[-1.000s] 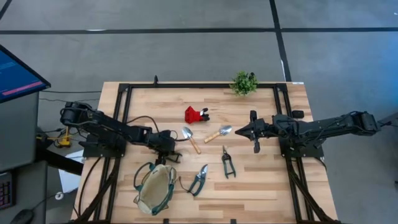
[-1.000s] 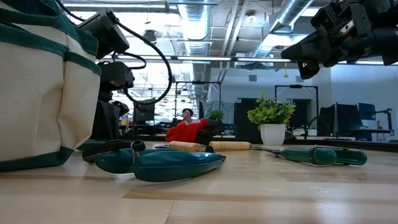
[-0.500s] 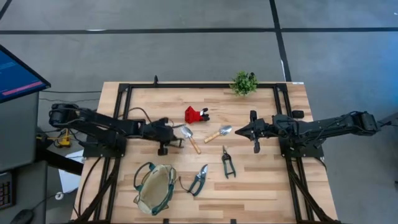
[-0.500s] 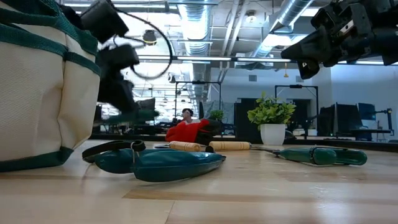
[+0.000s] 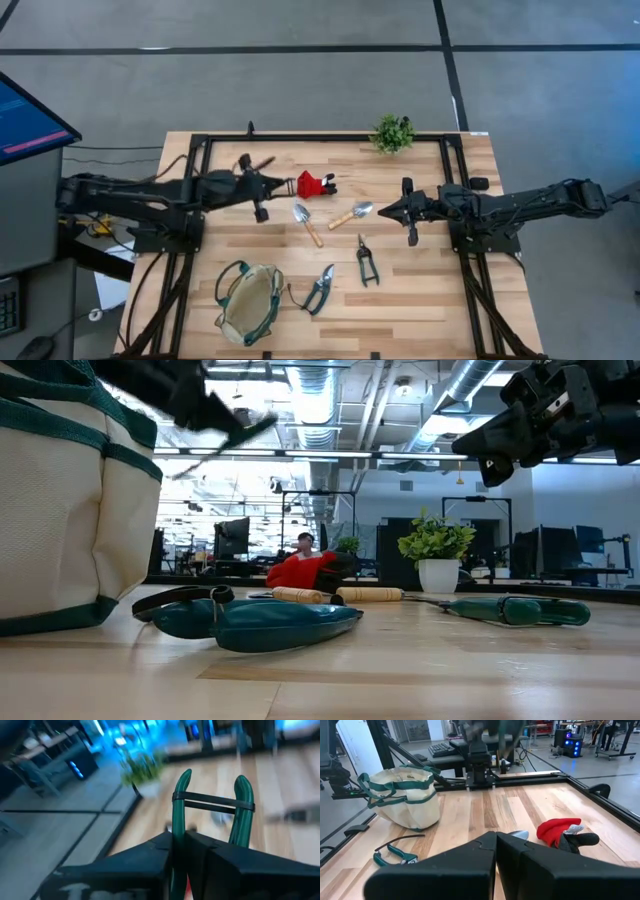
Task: Pick & Place Garden tools in Gardening bag
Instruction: Put the left green fruit pruner into the green gardening bag
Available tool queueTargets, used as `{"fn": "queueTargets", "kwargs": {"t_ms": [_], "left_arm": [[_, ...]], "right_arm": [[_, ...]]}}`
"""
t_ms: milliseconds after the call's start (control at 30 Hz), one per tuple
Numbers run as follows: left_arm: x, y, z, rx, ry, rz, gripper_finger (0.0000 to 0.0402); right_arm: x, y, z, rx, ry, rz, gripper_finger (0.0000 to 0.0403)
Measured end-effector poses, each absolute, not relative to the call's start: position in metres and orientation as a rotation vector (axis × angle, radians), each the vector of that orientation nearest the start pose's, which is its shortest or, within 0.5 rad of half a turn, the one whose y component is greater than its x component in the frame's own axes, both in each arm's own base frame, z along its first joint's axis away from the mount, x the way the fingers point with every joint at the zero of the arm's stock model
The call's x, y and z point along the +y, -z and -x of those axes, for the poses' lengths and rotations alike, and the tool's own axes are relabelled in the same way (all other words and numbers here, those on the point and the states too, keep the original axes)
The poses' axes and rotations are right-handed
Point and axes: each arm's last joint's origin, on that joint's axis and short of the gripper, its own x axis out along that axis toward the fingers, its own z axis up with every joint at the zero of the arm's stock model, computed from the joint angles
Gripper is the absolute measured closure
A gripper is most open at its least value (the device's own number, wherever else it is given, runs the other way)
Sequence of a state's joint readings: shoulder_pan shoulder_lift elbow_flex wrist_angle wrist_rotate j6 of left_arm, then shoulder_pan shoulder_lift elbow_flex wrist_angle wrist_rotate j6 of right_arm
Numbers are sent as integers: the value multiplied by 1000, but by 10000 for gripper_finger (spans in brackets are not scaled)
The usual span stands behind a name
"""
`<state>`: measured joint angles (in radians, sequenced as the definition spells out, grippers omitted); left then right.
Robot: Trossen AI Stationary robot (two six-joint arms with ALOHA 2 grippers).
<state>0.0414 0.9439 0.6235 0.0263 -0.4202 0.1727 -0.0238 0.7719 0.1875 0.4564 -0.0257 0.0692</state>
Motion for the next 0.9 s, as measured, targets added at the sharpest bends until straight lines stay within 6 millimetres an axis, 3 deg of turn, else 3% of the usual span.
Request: {"fn": "queueTargets", "kwargs": {"t_ms": [200, 633, 900], "left_arm": [[6, -300, -206, 205, -463, -92, 394], [-70, -298, -196, 95, -549, 103, 394], [-115, -312, -211, 73, -483, 131, 395]], "right_arm": [[-3, -190, -164, 132, 2, -72, 403], [-3, -190, -164, 128, 3, -74, 403], [-3, -190, -164, 130, 3, -75, 403]]}}
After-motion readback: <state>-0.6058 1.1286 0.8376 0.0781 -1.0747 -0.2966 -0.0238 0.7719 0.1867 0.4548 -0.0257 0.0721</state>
